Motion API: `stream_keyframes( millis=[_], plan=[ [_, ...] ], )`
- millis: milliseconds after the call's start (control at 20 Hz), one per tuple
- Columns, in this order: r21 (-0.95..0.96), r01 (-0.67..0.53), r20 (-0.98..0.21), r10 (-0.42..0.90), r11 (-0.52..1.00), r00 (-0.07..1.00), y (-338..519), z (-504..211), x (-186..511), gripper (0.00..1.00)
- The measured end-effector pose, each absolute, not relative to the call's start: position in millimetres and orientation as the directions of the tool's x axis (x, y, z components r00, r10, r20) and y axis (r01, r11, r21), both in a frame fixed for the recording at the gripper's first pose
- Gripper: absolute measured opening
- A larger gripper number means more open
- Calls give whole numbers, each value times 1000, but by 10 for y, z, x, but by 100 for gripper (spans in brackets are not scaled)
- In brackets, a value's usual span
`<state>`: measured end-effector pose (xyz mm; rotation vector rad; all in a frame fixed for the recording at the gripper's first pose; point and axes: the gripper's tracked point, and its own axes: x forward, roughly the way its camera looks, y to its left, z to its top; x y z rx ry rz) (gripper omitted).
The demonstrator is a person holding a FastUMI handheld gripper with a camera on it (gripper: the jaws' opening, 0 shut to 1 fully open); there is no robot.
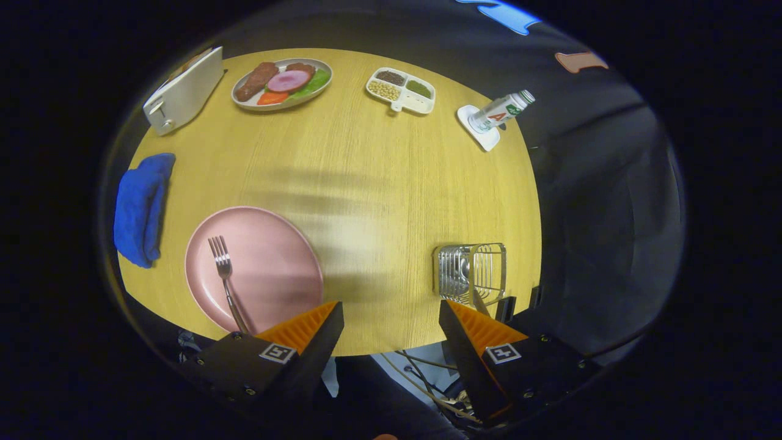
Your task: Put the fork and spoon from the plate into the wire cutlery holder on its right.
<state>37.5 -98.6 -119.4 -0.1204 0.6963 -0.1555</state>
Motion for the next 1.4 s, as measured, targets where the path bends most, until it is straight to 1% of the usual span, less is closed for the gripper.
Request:
stream_keyframes(
  millis=[400, 750, 1400],
  plan=[
    [-208, -24, -636, -116, 978, 763, -351, -1342, 403, 97],
    [-197, -127, -662, -36, 972, 749, 123, -1571, 483, 97],
    [-133, -232, -698, 75, 964, 712, 649, -1946, 736, 96]
  ],
)
